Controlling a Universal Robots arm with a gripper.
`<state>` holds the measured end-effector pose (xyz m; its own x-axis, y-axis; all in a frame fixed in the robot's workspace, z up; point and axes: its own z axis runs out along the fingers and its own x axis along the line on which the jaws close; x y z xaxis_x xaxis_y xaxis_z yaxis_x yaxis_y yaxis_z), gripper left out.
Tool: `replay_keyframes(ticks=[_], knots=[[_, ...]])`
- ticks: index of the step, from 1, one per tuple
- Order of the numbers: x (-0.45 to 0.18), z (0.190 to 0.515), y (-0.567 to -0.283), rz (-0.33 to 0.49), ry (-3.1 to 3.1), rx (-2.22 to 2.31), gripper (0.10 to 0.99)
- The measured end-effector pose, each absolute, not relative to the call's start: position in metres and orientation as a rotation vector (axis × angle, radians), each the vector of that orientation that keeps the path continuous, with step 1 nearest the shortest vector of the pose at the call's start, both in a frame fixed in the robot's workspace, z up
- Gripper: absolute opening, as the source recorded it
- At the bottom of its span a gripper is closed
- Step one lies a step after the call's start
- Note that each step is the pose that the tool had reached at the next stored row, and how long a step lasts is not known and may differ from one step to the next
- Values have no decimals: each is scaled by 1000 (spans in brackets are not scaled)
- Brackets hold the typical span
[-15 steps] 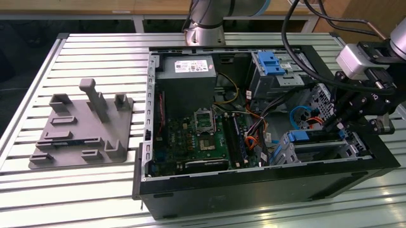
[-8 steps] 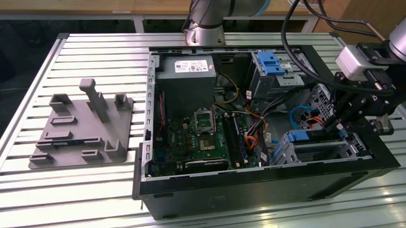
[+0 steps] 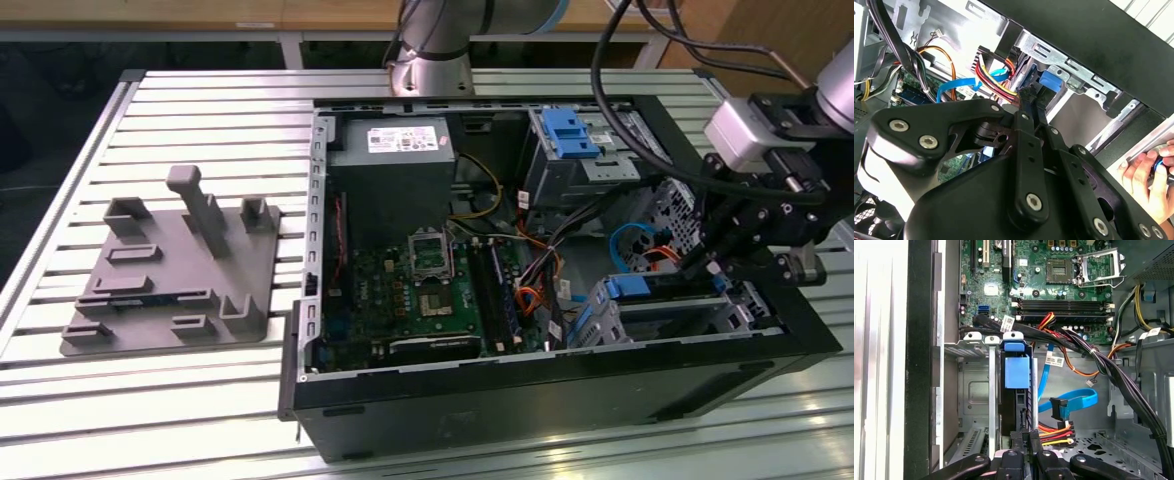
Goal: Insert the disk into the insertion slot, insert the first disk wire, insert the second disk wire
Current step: 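Insert the first disk wire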
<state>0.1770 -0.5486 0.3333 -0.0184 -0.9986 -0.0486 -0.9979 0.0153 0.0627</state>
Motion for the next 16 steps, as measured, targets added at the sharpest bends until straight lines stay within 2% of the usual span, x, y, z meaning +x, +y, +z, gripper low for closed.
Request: replay_keyframes(ticks=[16], knots=[[177, 328, -549, -124, -2232, 2195, 176]])
